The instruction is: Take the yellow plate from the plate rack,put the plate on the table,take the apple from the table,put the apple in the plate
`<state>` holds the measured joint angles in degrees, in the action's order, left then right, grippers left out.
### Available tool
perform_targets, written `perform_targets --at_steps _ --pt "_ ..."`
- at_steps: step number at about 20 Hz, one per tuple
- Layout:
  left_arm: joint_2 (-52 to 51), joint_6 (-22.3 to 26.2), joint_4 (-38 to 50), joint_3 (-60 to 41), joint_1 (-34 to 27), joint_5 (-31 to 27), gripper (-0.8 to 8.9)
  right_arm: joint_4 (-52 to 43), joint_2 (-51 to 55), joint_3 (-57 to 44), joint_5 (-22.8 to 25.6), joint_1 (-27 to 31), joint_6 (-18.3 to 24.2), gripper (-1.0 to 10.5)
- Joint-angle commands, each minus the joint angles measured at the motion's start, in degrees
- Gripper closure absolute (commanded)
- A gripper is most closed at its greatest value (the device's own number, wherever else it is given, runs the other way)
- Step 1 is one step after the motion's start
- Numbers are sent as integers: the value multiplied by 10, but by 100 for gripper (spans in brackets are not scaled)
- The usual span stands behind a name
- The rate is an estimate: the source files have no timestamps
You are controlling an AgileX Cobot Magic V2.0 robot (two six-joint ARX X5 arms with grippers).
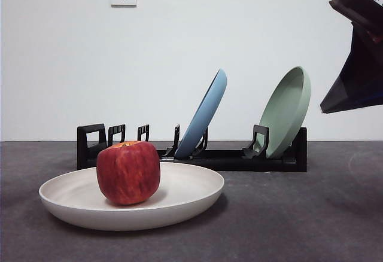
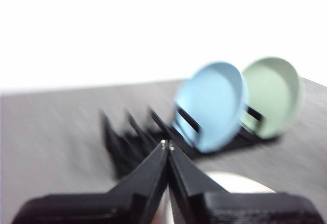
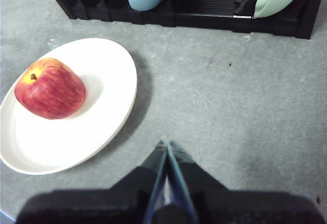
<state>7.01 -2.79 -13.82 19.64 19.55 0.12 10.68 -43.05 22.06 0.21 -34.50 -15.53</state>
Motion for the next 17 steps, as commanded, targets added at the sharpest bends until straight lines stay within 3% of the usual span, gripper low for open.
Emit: perform_targets --at_steps 1,4,9,17 --pt "-14 80 5 -12 -31 1 817 -3 0 -5 2 0 -5 945" --pt "-15 96 14 -44 -68 2 817 -3 0 -5 2 0 -5 945" --pt "-16 87 103 -142 -110 4 817 -3 0 -5 2 0 -5 946" --pt "-17 82 91 -190 -170 49 817 -3 0 -5 2 0 -5 946"
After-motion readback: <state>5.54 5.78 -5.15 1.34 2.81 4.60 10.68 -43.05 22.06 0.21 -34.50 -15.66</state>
